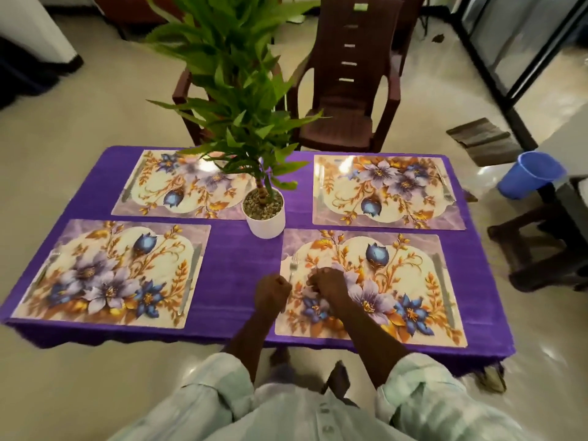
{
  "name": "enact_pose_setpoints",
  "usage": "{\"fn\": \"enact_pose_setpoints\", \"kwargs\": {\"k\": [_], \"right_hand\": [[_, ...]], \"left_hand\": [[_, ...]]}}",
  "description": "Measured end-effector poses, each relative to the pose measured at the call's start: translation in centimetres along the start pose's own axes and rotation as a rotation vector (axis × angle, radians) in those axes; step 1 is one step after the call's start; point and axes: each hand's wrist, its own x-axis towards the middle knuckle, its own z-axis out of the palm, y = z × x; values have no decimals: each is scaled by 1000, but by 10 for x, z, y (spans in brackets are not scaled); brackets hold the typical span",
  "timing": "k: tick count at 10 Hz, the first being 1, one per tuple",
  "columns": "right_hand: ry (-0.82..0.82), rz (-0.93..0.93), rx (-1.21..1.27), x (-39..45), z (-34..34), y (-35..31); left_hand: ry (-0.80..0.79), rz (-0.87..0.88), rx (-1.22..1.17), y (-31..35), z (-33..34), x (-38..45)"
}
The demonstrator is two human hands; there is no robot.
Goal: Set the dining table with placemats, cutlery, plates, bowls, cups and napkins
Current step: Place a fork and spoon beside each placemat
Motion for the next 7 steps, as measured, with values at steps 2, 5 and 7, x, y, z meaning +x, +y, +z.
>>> {"fn": "enact_pose_setpoints", "kwargs": {"k": [2,5,7], "right_hand": [[-21,-69,-101,-1,-12,16],[-145,-333,-822,2,-19,34],[-149,-259,-721,1,-22,37]], "left_hand": [[85,-29,86,-10,11,-5],[71,6,31,-8,5,-12],[82,22,92,-9,6,-11]]}}
